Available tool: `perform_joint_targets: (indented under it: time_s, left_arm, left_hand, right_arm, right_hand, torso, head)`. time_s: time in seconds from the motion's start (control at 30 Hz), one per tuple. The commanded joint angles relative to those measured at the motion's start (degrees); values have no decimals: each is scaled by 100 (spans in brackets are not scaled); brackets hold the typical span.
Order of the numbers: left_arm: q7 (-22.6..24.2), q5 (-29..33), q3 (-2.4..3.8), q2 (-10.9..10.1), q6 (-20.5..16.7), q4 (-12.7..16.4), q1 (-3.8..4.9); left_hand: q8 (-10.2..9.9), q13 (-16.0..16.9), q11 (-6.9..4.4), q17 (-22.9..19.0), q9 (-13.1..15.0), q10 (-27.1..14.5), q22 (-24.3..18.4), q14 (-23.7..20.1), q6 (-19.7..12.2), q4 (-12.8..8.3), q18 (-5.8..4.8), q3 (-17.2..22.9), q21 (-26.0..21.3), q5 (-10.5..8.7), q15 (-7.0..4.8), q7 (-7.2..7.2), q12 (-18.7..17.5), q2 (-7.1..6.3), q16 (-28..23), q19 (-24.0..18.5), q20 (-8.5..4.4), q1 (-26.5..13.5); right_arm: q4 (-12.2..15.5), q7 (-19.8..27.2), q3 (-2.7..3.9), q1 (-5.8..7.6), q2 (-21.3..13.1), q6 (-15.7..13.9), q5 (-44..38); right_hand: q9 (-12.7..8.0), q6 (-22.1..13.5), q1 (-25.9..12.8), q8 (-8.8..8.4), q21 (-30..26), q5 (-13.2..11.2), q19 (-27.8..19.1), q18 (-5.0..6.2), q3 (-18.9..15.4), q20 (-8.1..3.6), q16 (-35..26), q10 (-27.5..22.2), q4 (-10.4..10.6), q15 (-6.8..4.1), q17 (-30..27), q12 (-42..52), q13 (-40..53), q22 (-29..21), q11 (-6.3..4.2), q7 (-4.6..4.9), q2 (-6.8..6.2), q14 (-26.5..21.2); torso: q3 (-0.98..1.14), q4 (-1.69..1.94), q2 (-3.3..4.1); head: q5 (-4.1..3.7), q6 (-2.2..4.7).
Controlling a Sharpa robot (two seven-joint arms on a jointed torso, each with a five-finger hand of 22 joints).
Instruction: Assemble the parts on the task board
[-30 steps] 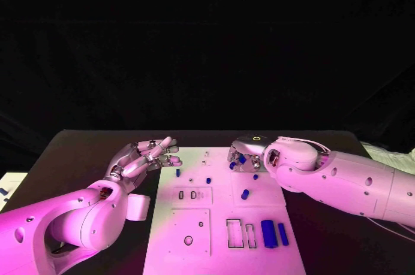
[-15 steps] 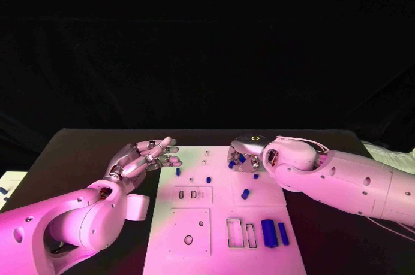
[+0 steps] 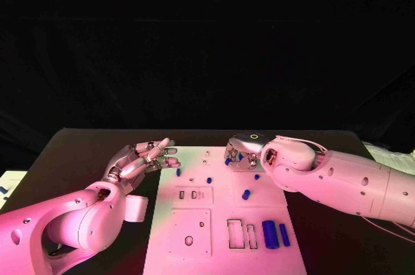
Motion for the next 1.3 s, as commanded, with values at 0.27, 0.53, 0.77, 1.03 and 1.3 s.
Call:
perform_joint_targets:
  time_s: [0.27, 0.53, 0.77, 1.03, 1.3]
  left_arm:
    - [2, 24, 5, -12, 105, 33, 9]
    - [-5, 24, 5, -38, 112, 83, 27]
    - [-15, 24, 5, -30, 118, 73, 35]
    - [-19, 24, 5, -29, 121, 74, 36]
    - [-18, 25, 5, -49, 120, 78, 37]
  left_hand:
    - [-37, -10, 32, 9, -5, -12, -6, 1, -5, -37, 53, -9, -25, 10, 24, 31, -42, 7, -24, -15, 14, 42]
    - [-44, -10, 34, 17, -5, -14, -7, 0, -6, -45, 53, -8, -26, 9, 26, 32, -51, 10, -32, -17, 15, 50]
    - [-44, -10, 34, 17, -5, -14, -7, 0, -6, -45, 53, -8, -26, 9, 26, 32, -51, 10, -32, -17, 15, 50]
    - [-44, -10, 34, 17, -5, -14, -7, 0, -6, -45, 53, -8, -26, 9, 26, 32, -51, 10, -32, -17, 15, 50]
    - [-52, -10, 36, 25, -5, -17, -8, -4, -9, -54, 52, -9, -28, 8, 28, 32, -61, 11, -42, -21, 17, 57]
  right_arm:
    - [-158, -267, 53, 113, 324, -707, -164]
    - [-475, -263, 58, 170, 639, -812, -208]
    - [-641, -219, 57, 179, 828, -727, -215]
    - [-750, -224, 54, 178, 922, -348, -222]
    - [-672, -300, 53, 177, 828, -199, -312]
  right_hand:
    - [139, 34, -1, -19, 57, -21, 61, -78, 33, 13, 105, -11, 50, -22, 90, -39, -21, 69, 27, -9, 50, 170]
    - [146, 16, 5, -41, 74, -20, 69, -82, 44, 19, 139, -49, 55, -11, 118, -42, -29, 97, 38, 4, 25, 167]
    - [148, 7, 10, -52, 77, -17, 67, -83, 51, 23, 153, -68, 56, -6, 128, -42, -32, 100, 44, 10, 13, 163]
    - [153, 4, 7, -60, 82, -23, 66, -83, 53, 28, 170, -78, 60, -2, 142, -38, -32, 106, 50, 16, 0, 160]
    - [162, 15, -7, -62, 85, -36, 62, -83, 49, 34, 186, -66, 77, 1, 153, -28, -28, 108, 49, 15, -9, 155]
  torso:
    - [-23, 67, 21]
    - [-42, 137, 70]
    - [-62, 181, 108]
    - [-82, 215, 143]
    - [-88, 235, 146]
  head:
    - [-5, 31]
    - [-41, 38]
    - [-82, 51]
    - [-98, 41]
    - [-89, 25]
